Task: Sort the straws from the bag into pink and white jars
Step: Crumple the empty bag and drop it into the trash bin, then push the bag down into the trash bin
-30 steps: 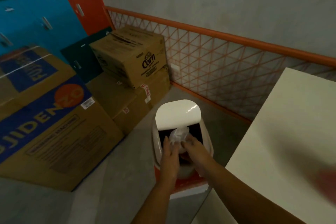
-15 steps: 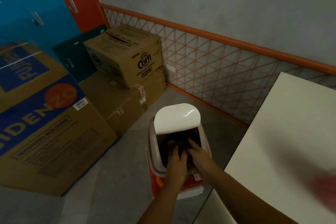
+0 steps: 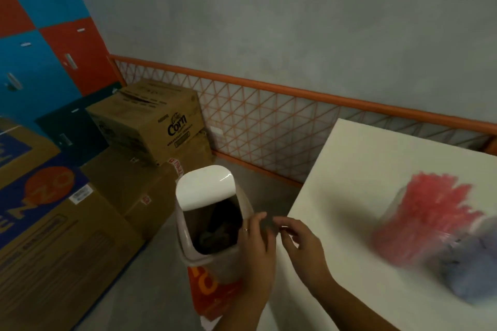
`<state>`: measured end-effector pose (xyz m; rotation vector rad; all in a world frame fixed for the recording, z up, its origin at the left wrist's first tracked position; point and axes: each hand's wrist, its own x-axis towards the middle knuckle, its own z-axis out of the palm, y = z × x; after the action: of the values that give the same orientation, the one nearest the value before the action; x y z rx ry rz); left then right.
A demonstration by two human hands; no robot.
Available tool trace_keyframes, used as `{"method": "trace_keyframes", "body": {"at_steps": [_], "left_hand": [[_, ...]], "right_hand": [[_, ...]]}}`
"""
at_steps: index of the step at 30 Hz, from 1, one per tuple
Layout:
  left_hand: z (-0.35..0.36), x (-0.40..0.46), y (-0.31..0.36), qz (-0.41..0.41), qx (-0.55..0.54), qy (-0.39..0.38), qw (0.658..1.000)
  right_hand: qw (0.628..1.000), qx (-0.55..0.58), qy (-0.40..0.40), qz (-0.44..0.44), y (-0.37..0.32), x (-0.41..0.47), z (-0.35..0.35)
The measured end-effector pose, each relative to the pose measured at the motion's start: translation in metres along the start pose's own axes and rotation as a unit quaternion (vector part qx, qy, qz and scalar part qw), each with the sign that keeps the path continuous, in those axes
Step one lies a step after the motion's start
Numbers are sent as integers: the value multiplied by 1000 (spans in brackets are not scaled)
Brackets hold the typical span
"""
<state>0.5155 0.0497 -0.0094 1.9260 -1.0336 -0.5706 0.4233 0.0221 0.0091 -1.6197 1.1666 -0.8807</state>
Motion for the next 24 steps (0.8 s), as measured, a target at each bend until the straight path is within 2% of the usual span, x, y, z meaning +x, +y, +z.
{"method": "trace_keyframes", "body": {"at_steps": [4, 9, 15, 18, 24], "left_hand": [[28, -28, 29, 92, 46, -8, 995], [70, -67, 64, 124, 38, -62, 990], [113, -102, 95, 131, 30, -105, 985], [129, -114, 108, 110, 2, -127, 986], [160, -128, 124, 72, -58, -126, 988]], "right_hand": [[995, -43, 94, 1, 16, -29, -49], [983, -63, 171, 8, 36, -66, -112], [966, -53, 251, 35, 61, -106, -176], [954, -32, 292, 61, 75, -121, -203], [933, 12, 342, 114, 100, -138, -253]]}}
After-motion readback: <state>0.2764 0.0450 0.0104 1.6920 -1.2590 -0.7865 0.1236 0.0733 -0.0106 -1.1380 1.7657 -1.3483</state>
